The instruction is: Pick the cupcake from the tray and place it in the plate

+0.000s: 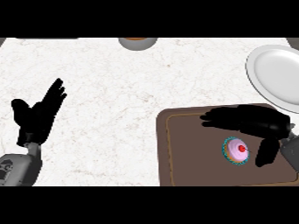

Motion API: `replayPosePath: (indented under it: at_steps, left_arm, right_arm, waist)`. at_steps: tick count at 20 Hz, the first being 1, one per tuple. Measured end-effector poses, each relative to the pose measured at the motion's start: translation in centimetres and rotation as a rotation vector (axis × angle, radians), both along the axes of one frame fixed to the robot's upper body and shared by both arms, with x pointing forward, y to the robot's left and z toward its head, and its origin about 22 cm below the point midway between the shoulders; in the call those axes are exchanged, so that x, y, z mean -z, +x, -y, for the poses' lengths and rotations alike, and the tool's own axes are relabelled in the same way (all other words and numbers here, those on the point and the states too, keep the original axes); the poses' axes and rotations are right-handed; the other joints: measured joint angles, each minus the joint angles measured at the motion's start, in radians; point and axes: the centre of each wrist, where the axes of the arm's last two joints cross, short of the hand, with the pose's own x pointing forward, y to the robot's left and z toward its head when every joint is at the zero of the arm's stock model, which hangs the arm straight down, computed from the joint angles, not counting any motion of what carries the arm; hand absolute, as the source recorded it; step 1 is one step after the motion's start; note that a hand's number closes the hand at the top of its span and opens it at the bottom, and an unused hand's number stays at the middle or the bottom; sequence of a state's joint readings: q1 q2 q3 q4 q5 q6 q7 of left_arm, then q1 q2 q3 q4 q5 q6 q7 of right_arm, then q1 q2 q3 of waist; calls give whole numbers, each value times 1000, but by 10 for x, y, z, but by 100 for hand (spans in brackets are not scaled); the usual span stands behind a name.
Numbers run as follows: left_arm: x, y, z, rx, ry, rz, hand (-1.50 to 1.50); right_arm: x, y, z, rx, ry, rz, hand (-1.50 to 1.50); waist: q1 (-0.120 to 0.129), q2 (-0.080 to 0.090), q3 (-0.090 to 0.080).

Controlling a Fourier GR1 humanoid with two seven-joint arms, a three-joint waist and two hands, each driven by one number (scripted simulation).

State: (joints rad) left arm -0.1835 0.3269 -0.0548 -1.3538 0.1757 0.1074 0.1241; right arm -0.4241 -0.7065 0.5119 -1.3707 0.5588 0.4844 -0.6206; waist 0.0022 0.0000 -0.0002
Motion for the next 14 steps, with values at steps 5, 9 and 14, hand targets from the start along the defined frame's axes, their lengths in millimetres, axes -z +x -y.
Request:
replayPosePath:
  at_steps: [5, 9, 14]
  left_arm:
    - [-4, -3, 0, -1, 1, 2, 0]
    - [-5, -5, 4, 2, 5, 9, 0]
    - [-9, -4, 3, -2, 1, 14, 0]
  right_arm:
    - [9, -4, -2, -1, -18, 14, -150]
    - [18, -2, -8, -14, -50, 24, -150]
    - [25, -4, -11, -88, -118, 32, 150]
  waist:
    - [0, 0, 0]
    - [2, 0, 0]
    - [2, -1, -1]
